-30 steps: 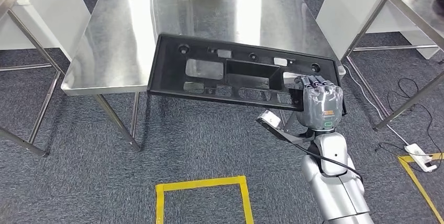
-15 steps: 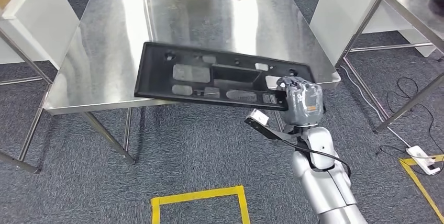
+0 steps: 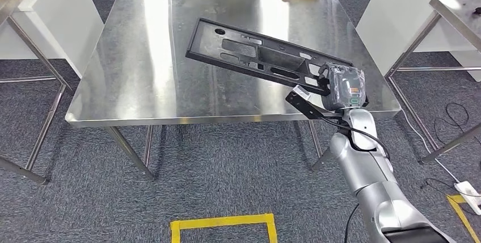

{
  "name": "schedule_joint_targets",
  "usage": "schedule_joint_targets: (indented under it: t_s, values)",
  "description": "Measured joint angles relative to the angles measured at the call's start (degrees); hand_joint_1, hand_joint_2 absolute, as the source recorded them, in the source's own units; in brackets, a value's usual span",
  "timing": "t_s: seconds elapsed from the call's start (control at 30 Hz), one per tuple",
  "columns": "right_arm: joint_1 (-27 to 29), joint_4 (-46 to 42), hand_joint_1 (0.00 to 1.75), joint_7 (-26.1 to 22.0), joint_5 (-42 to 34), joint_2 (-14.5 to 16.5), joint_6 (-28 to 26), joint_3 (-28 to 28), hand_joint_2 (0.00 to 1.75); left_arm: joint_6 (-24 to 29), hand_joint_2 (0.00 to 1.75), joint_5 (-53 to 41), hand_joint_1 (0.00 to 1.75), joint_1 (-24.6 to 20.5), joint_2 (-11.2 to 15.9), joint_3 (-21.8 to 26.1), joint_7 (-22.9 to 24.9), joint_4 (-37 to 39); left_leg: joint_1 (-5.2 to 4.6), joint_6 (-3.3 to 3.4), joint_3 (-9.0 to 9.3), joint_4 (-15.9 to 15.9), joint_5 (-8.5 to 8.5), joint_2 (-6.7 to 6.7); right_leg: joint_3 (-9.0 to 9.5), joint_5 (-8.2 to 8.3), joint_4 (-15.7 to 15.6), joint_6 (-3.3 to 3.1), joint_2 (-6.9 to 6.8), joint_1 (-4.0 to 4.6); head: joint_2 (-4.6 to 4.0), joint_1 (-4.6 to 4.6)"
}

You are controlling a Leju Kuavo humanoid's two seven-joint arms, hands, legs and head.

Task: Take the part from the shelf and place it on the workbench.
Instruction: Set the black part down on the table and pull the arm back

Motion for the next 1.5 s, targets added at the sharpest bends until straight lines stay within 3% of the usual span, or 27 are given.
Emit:
schedule_joint_targets:
  t_s: [0.07, 0.1, 0.17, 0.23, 0.3, 0.37, 0.43, 0.47, 0.5, 0.6, 0.67, 0.8, 0.87, 0.93, 0.97, 1.0, 1.03, 1.1, 1.17, 1.23, 1.3, 1.43, 1.5]
  values:
    - [-1.0, 2.3, 1.75, -0.5, 0.3, -0.2, -0.1, 0.0, 1.75, 0.1, 1.75, 0.0, 0.00, 0.2, -0.2, 0.0, 0.0, 0.0, -0.60, 0.21, 1.18, -0.1, -0.94, -0.17, 1.59, 4.08, -7.1, -0.48, -0.06, 0.93, 0.00, 0.27]
    - [-1.6, 3.4, 1.75, -0.6, 0.5, -0.3, -0.1, 0.0, 1.75, 0.1, 1.75, 0.0, 0.00, 0.2, -0.3, 0.0, 0.1, 0.0, -0.88, 0.25, 1.77, 0.0, -1.44, -0.18, 2.68, 6.61, -11.2, -0.95, -0.05, 1.42, 0.00, 0.20]
    - [-2.4, 5.3, 1.75, -0.7, 0.7, -0.5, -0.2, 0.0, 1.75, 0.2, 1.75, 0.0, 0.00, 0.2, -0.6, 0.0, 0.2, 0.1, -1.06, 0.04, 2.45, -0.1, -2.22, -0.33, 4.27, 9.57, -16.1, -2.16, 0.01, 2.05, 0.01, 0.08]
    - [-3.0, 6.6, 1.75, -0.8, 0.8, -0.6, -0.3, 0.0, 1.75, 0.3, 1.75, 0.0, 0.00, 0.2, -0.8, 0.0, 0.5, 0.1, -1.10, -0.37, 2.89, 0.2, -2.30, -0.41, 5.21, 9.88, -17.2, -3.09, 0.15, 1.81, 0.02, 0.13]
    - [-3.4, 7.4, 1.75, -1.1, 0.9, -0.6, -0.3, 0.1, 1.75, 0.4, 1.75, 0.1, 0.00, 0.2, -0.8, 0.0, 0.8, 0.1, -1.05, -0.81, 2.04, 2.4, -2.22, -0.26, 6.56, 9.93, -18.0, -3.59, 0.21, 1.07, 0.02, 0.19]
    - [-3.7, 8.2, 1.75, -1.3, 0.9, -0.4, -0.3, 0.1, 1.75, 0.5, 1.75, 0.0, 0.00, 0.2, -0.7, 0.0, 1.1, 0.1, -0.64, -1.62, -1.12, 7.6, -3.56, -0.13, 7.76, 9.43, -18.4, -4.15, 0.24, 0.60, 0.01, 0.02]
    - [-3.8, 9.0, 1.75, -1.4, 1.0, 0.0, -0.3, 0.2, 1.75, 0.5, 1.75, 0.0, 0.00, 0.3, -0.7, 0.0, 1.4, 0.1, 0.15, -2.68, -5.52, 13.7, -6.49, -0.08, 8.57, 8.58, -18.4, -4.37, 0.34, 0.47, 0.00, -0.29]
    - [-3.8, 9.5, 1.75, -1.4, 1.0, 0.1, -0.3, 0.2, 1.75, 0.6, 1.75, 0.0, 0.00, 0.3, -0.6, 0.0, 1.6, 0.1, 0.58, -3.18, -7.25, 15.4, -7.32, -0.04, 9.06, 8.09, -18.4, -4.21, 0.43, 0.37, 0.00, -0.40]
    - [-3.8, 9.9, 1.75, -1.4, 1.1, 0.2, -0.3, 0.2, 1.75, 0.7, 1.75, 0.0, 0.00, 0.3, -0.6, 0.0, 1.8, 0.1, 0.97, -3.63, -8.06, 15.2, -6.84, 0.03, 9.61, 7.60, -18.3, -3.95, 0.53, 0.22, 0.00, -0.47]
    - [-3.8, 11.1, 1.75, -1.4, 1.2, 0.4, -0.4, 0.3, 1.75, 0.9, 1.75, -0.1, 0.00, 0.4, -0.4, 0.0, 2.2, 0.1, 1.99, -4.75, -5.64, 5.5, 0.35, 0.15, 11.38, 5.75, -17.8, -2.80, 0.72, -0.29, 0.00, -0.78]
    - [-4.0, 11.8, 1.75, -1.4, 1.0, 0.4, -0.5, 0.3, 1.75, 1.0, 1.75, -0.1, 0.00, 0.4, -0.4, -0.1, 2.2, 0.1, 2.04, -4.37, -4.13, 1.0, 2.52, 0.00, 11.59, 4.83, -17.4, -1.99, 0.78, -0.17, 0.01, -1.05]
    - [-4.1, 12.6, 1.75, -1.5, 0.8, 0.3, -0.7, 0.3, 1.75, 1.3, 1.75, -0.1, 0.00, 0.4, -0.5, -0.1, 1.9, 0.1, 1.45, -2.42, -3.24, 0.3, 2.30, -0.06, 11.17, 3.77, -16.7, -0.71, 0.77, 0.22, 0.03, -0.79]
    - [-4.1, 12.9, 1.75, -1.7, 0.7, 0.1, -0.8, 0.3, 1.75, 2.1, 1.75, -0.3, 0.00, 0.4, -0.5, -0.1, 1.2, 0.1, 1.50, -1.61, -2.68, 0.0, 2.04, -0.07, 8.55, 2.14, -12.1, -0.42, 0.55, -0.11, 0.03, -0.59]
    - [-3.9, 13.3, 1.75, -1.7, 0.6, -0.2, -0.9, 0.3, 1.75, 2.8, 1.75, -0.7, 0.00, 0.3, -0.5, 0.0, -0.4, 0.3, 1.46, -1.13, -2.37, -0.1, 1.59, -0.12, 3.30, 0.05, -3.7, -0.31, 0.46, -0.33, 0.04, -0.19]
    - [-3.8, 13.5, 1.75, -1.7, 0.5, -0.3, -0.9, 0.3, 1.75, 2.9, 1.75, -1.1, 0.00, 0.3, -0.4, 0.3, -1.4, 0.6, 1.45, -1.04, -2.13, 0.0, 1.33, -0.14, 0.93, -0.35, -0.6, -0.09, 0.46, -0.37, 0.04, -0.07]
    - [-3.6, 13.7, 1.75, -1.7, 0.5, -0.4, -0.8, 0.3, 1.75, 3.0, 1.75, -1.5, 0.00, 0.3, -0.4, 0.6, -2.4, 0.8, 1.45, -1.06, -1.80, 0.0, 1.03, -0.16, -0.46, 0.17, 0.5, 0.30, 0.45, -0.39, 0.04, 0.05]
    - [-3.5, 14.0, 1.75, -1.7, 0.5, -0.4, -0.8, 0.3, 1.75, 3.1, 1.75, -1.9, 0.00, 0.2, -0.3, 1.0, -3.0, 1.1, 1.46, -1.16, -1.34, 0.0, 0.69, -0.18, -0.57, 1.73, -0.9, 0.80, 0.42, -0.45, 0.04, 0.15]
    - [-3.5, 14.2, 1.75, -1.7, 0.5, -0.5, -0.8, 0.3, 1.75, 3.1, 1.75, -2.9, 0.00, 0.0, -0.1, 1.9, -3.8, 1.8, 1.48, -1.55, -0.32, -0.1, -0.05, -0.18, 2.13, 6.45, -9.0, 1.69, 0.10, -0.61, 0.04, 0.36]
    - [-3.8, 14.4, 1.75, -1.6, 0.5, -0.6, -0.7, 0.3, 1.75, 3.1, 1.75, -4.3, 0.00, -0.5, 0.1, 2.9, -4.7, 2.9, 1.21, -2.11, 0.19, 0.1, -0.74, -0.20, 4.91, 9.34, -15.5, 1.33, -0.17, -0.43, 0.04, 0.53]
    - [-4.0, 14.7, 1.75, -1.6, 0.6, -0.6, -0.4, 0.3, 1.75, 3.2, 1.75, -6.3, 0.00, -0.8, 0.4, 4.2, -4.9, 3.8, 0.94, -1.64, 0.29, 0.2, -1.11, -0.19, 5.66, 9.76, -16.8, 0.44, -0.13, -0.33, 0.04, 0.26]
    - [-4.1, 14.9, 1.75, -1.5, 0.7, -0.8, -0.1, 0.4, 1.75, 3.2, 1.75, -8.7, 0.00, -0.8, 0.3, 5.8, -3.9, 4.0, 0.96, -0.83, 0.49, 0.0, -1.14, -0.07, 5.65, 9.79, -16.9, 0.16, 0.02, -0.39, 0.04, -0.21]
    - [-4.3, 15.4, 1.75, -1.6, 0.8, -1.0, -0.1, 0.4, 1.75, 1.5, 1.75, -10.2, 0.00, -0.7, -0.1, 8.2, -2.7, 3.5, 1.05, -0.93, 0.95, -0.7, -1.16, 0.24, 5.73, 9.57, -16.9, -0.24, 0.37, -0.17, 0.04, -0.59]
    - [-4.3, 15.6, 1.75, -1.7, 0.8, -1.0, -0.2, 0.4, 1.75, 2.1, 1.75, -11.4, 0.00, -0.6, -0.2, 9.0, -2.9, 3.2, 1.11, -1.31, 1.08, -0.9, -1.13, 0.27, 5.76, 9.51, -16.9, -0.45, 0.40, -0.10, 0.04, -0.67]
